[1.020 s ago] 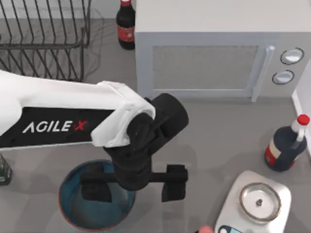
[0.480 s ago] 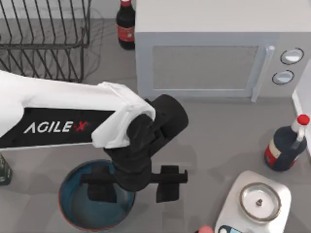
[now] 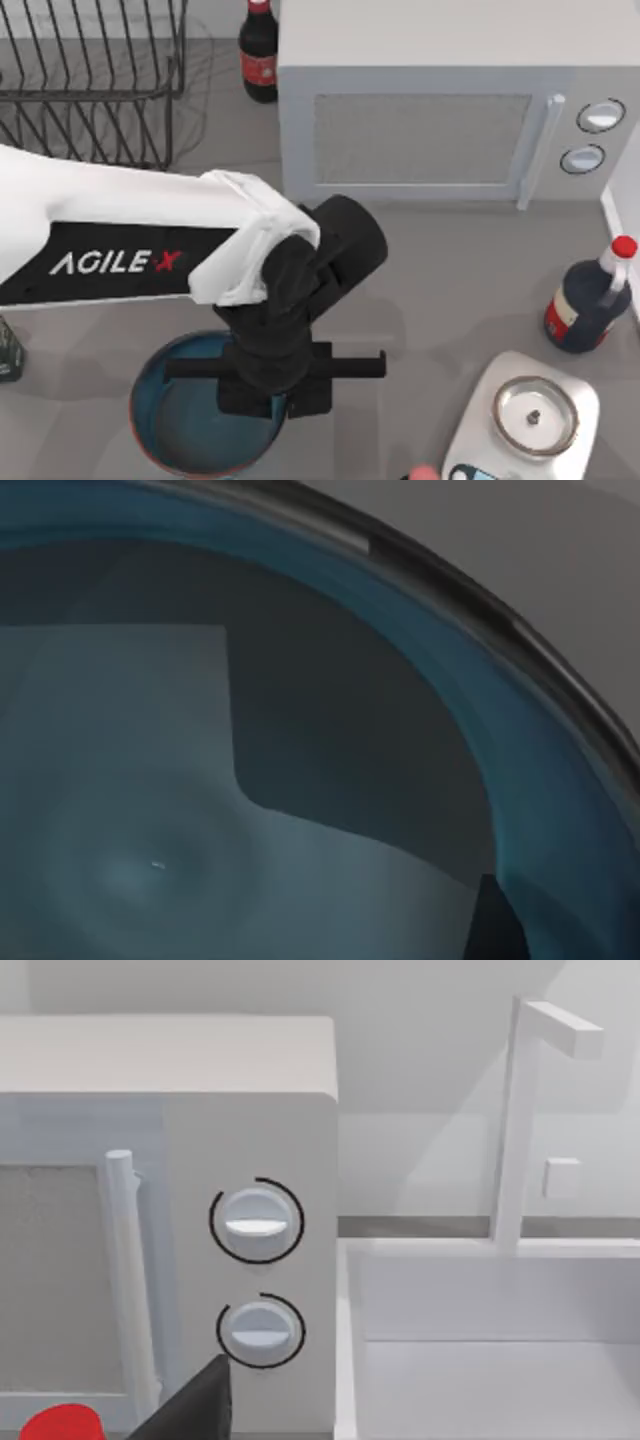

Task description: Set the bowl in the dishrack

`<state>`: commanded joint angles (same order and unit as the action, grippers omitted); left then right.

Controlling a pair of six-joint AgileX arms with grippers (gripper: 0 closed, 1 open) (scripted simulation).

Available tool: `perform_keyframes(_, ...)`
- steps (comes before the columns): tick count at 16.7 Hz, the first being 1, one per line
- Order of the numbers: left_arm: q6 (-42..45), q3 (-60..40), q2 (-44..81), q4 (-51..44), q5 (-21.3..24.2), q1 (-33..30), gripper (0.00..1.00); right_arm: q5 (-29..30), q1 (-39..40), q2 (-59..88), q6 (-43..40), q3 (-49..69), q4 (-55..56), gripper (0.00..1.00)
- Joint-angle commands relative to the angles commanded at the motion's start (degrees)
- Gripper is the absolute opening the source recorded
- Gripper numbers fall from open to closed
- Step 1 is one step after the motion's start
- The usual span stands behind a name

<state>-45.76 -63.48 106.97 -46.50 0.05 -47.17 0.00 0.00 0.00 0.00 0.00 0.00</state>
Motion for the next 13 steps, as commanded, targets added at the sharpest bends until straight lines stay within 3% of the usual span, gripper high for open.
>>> perform_keyframes(10, 0.01, -0.1, -0.14, -0.13, 0.01, 0.01, 0.0, 0.0, 0.0, 0.0, 0.0, 0.0, 0.0, 1.0)
perform_keyframes(13, -0.2, -4.07, -0.09, -4.09, 0.0, -0.34, 0.0, 0.0, 0.0, 0.0, 0.0, 0.0, 0.0, 1.0)
